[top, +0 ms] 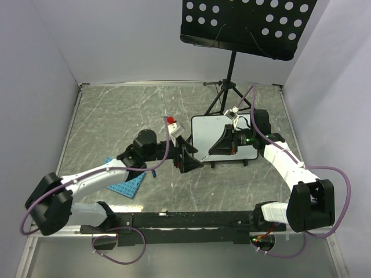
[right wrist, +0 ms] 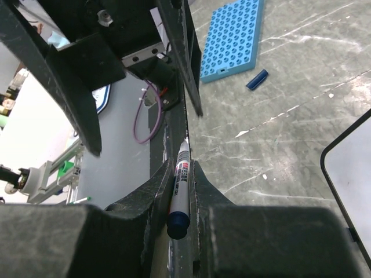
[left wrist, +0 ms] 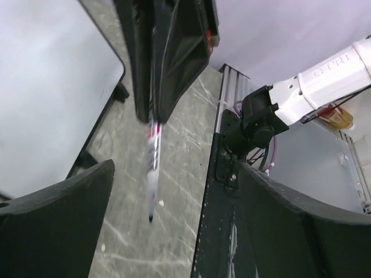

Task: Write a sentence on the whiteboard
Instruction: Pass from the right arm to the left

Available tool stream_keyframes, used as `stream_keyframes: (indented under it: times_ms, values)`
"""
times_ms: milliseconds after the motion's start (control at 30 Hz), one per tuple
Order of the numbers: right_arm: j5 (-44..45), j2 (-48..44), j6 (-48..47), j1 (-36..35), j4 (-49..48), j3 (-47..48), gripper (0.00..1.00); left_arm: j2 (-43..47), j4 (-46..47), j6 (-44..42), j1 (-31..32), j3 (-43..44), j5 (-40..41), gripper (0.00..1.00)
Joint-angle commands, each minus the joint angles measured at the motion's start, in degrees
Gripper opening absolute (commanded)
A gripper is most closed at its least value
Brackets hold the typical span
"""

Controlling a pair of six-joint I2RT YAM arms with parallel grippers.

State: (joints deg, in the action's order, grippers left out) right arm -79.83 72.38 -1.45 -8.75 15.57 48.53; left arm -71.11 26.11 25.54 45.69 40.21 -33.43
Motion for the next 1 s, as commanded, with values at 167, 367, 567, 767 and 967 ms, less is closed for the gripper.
stream_keyframes:
  times_ms: [167,367,567,767,967]
  values:
    - [-3.2,0.2,0.0,-0.3,-2.6,1.7,0.00,-8.9,-4.4,-6.4,4.1,9.1,-0.9,0.81]
    - [-3.6,0.3,0.4,-0.4,-3.0,1.7,0.00,-11.1,-8.6,-7.7,4.2,11.5,-0.3,0.64]
    - [-3.9,0.5,-0.1,-0.4,-2.7,1.7,0.00,-13.3,-10.2,-7.0,4.1,13.5,-1.7,0.14]
    - [-7.3,1.6,-8.2,-1.0,6.3,3.9,0.20,-13.9,-14.0,-8.0,3.6,14.8,-4.4,0.01]
    - [-6.1,3.0,-15.3,-3.0,12.5,6.6,0.34,-13.1,-17.5,-9.2,3.1,16.0,-5.8,0.01]
